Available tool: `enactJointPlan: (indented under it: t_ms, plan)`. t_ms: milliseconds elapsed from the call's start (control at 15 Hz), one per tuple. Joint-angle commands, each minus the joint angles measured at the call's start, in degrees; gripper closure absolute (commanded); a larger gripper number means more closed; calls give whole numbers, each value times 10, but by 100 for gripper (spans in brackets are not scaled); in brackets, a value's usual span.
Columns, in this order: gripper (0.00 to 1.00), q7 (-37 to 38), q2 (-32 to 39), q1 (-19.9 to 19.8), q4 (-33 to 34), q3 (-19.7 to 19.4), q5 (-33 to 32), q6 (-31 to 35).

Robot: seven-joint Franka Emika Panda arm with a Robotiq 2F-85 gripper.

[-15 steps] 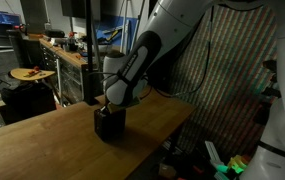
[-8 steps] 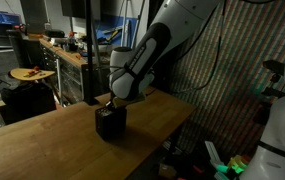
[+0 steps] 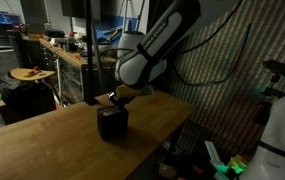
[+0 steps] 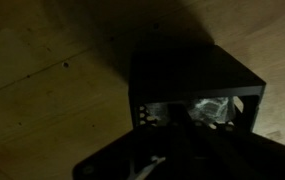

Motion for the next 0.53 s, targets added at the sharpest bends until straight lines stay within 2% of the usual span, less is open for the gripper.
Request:
enactJointPlan:
  t_ms: [0,267,467]
  plan:
    - [95,21,-82,-26,-45,33,31,-13]
    - [94,28,-147,-53,-82,59,69,-4]
    - [96,24,-200,-66,-112,77,123,3]
